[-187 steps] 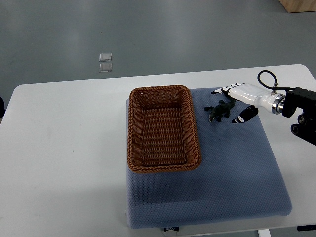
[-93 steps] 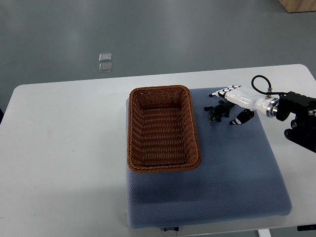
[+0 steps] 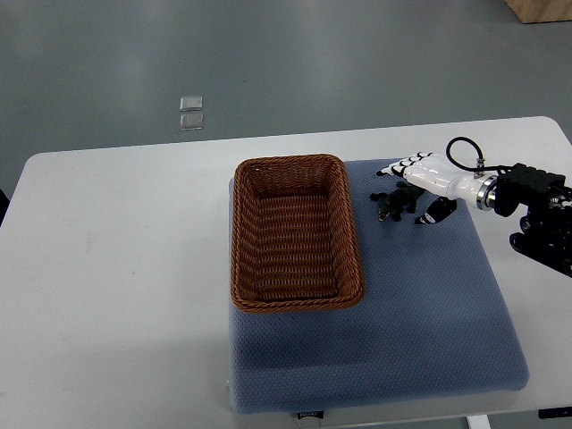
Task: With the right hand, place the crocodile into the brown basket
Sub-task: 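Close the right hand fingers around the crocodile and lift it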
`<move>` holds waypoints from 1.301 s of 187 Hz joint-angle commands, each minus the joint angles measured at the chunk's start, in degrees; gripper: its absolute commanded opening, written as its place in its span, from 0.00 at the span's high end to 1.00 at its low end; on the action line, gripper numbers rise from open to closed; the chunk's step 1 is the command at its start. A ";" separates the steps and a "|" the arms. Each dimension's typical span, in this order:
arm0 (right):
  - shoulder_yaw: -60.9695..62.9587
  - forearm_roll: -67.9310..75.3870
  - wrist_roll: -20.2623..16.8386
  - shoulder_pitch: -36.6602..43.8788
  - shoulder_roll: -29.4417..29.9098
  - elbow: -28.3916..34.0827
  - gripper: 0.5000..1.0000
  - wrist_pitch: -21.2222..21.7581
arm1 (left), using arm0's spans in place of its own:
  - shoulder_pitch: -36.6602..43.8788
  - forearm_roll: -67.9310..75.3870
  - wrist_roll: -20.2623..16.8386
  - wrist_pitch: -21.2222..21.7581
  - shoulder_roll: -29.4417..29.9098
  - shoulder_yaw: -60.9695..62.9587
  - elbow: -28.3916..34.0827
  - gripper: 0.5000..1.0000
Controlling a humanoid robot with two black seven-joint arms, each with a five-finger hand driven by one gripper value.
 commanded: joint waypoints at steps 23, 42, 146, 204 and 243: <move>-0.03 -0.19 -0.68 0.89 0.78 -0.38 0.22 -0.01 | 0.00 0.00 0.00 -0.02 0.00 0.00 0.00 0.00; -0.03 -0.28 -0.68 1.24 0.78 -0.38 0.22 -0.01 | 0.00 0.00 0.00 -0.02 0.00 0.00 0.00 0.00; -1.70 -0.80 -0.77 1.51 1.13 -0.65 0.26 0.35 | 0.00 0.00 0.00 -0.02 0.00 0.00 0.00 0.00; -3.19 -1.07 -0.77 1.51 1.74 -0.82 0.33 0.35 | 0.00 0.00 0.00 -0.02 0.00 0.00 0.00 0.00; -3.11 -2.21 -0.77 1.51 1.74 -1.00 0.39 0.35 | 0.00 0.00 0.00 -0.02 0.00 0.00 0.00 0.00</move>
